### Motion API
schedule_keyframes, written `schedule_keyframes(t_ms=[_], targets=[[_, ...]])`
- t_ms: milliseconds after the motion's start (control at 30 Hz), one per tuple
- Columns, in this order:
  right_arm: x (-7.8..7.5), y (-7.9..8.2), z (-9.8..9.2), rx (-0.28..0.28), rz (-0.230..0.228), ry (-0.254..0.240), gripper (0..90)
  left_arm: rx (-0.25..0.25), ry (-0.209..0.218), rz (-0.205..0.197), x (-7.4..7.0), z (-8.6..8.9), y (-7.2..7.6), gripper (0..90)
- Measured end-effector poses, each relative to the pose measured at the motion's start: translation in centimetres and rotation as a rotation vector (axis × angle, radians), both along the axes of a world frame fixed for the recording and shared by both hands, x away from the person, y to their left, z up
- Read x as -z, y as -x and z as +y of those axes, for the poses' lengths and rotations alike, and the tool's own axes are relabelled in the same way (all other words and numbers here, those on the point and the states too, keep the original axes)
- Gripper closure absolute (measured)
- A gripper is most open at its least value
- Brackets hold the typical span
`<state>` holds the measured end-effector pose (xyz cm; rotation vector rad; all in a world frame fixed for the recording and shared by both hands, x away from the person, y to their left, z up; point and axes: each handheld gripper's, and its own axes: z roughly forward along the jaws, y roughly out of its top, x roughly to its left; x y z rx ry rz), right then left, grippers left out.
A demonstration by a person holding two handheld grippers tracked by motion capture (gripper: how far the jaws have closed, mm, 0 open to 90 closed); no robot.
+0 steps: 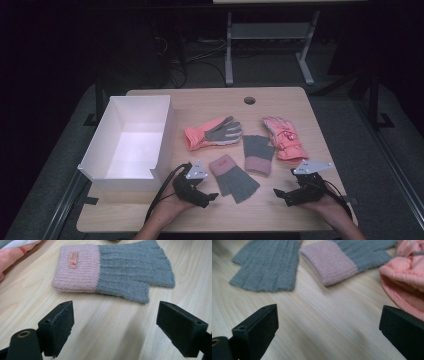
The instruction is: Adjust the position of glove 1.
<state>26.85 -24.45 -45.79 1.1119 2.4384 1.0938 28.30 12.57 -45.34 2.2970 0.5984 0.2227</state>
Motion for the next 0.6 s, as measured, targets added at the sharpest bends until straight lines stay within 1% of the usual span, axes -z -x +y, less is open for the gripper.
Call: schedule_keyframes(t_ms=[33, 67, 100, 133, 167, 233, 267, 300, 333, 367, 433, 500, 600], targets=[[0.0, 0.0, 0.0, 0.0, 0.0, 0.0, 2.0, 0.004, -0.001, 0.001, -0.2, 0.1, 0.0, 15.0], [0.0, -0.1, 0.1, -0.011, -0.001, -0.002, 2.0, -0.002, 0.015, -0.006, -0.5, 0.4, 0.1, 15.4], [0.0, 0.0, 0.1, -0.01, 0.01, -0.008, 2.0, -0.002, 0.015, -0.006, -0.5, 0.4, 0.1, 16.5], [0.0, 0.0, 0.1, -0.01, 0.01, -0.008, 2.0, -0.007, 0.024, -0.006, -0.6, 0.5, 0.1, 16.5], [0.0, -0.1, 0.1, -0.021, 0.003, -0.006, 2.0, -0.005, 0.031, -0.009, -0.6, 0.6, 0.1, 18.9], [-0.1, -0.1, 0.3, -0.016, 0.006, -0.01, 2.0, -0.005, 0.028, -0.001, -0.7, 0.7, 0.0, 21.6], [-0.2, -0.1, 0.3, -0.02, 0.011, -0.019, 2.0, -0.007, 0.028, 0.001, -0.8, 0.7, 0.0, 25.0], [-0.2, -0.1, 0.3, -0.02, 0.011, -0.019, 2.0, -0.009, 0.029, 0.006, -0.8, 0.7, 0.0, 25.0], [-0.1, -0.1, 0.4, -0.017, 0.023, -0.033, 2.0, -0.009, 0.036, 0.014, -0.9, 0.7, 0.0, 31.6], [-0.1, -0.1, 0.4, -0.017, 0.023, -0.033, 2.0, -0.013, 0.043, 0.018, -0.9, 0.7, -0.1, 31.6], [0.0, -0.2, 0.3, -0.016, 0.018, -0.034, 2.0, -0.016, 0.049, 0.027, -1.0, 0.6, -0.4, 35.9], [-0.1, -0.3, 0.3, -0.014, 0.027, -0.04, 2.0, -0.018, 0.042, 0.024, -0.9, 0.4, -0.6, 43.6], [-0.3, -0.2, 0.2, -0.009, 0.025, -0.045, 2.4, -0.018, 0.04, 0.04, -1.1, -0.1, -1.1, 53.8]])
